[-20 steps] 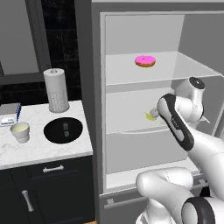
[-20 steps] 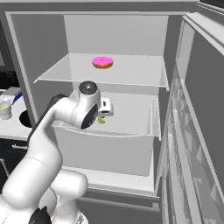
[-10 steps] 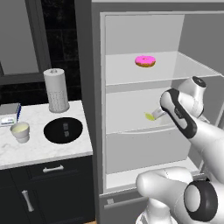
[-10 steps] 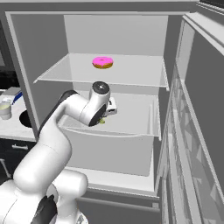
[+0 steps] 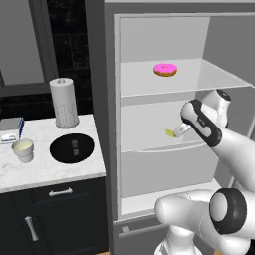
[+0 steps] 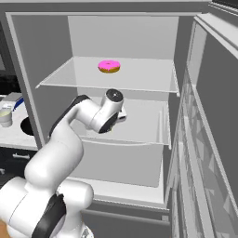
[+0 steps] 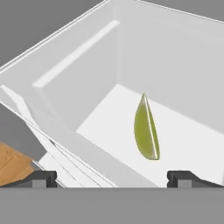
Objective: Grab a lemon wedge from the fridge and one ice cube from the ice bowl, and put them in the glass of lemonade.
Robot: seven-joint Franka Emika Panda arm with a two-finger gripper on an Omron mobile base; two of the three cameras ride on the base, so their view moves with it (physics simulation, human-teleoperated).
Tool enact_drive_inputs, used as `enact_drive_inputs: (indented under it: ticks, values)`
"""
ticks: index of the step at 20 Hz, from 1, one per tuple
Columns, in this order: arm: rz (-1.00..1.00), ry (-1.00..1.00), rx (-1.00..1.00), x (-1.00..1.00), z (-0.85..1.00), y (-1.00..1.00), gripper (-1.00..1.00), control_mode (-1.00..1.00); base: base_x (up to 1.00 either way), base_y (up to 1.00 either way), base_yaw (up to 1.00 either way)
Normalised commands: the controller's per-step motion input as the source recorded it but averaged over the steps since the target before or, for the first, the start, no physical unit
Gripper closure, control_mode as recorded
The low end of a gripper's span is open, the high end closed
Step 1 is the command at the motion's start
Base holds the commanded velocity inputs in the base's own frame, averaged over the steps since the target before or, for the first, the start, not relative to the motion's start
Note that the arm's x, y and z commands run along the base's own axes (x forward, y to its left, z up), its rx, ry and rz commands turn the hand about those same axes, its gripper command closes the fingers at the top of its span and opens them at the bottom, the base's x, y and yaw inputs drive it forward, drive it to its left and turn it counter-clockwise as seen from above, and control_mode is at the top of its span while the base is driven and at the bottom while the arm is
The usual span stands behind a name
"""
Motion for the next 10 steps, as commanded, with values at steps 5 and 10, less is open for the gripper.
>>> enact_drive_inputs:
  ticks: [5,10]
  values:
    - [0.06,0.00,0.00,0.16,-0.23,0.00,-1.00,-1.00,0.00,0.00,0.00]
    - [0.04,0.00,0.00,0.37,0.00,0.00,-1.00,-1.00,0.00,0.00,0.00]
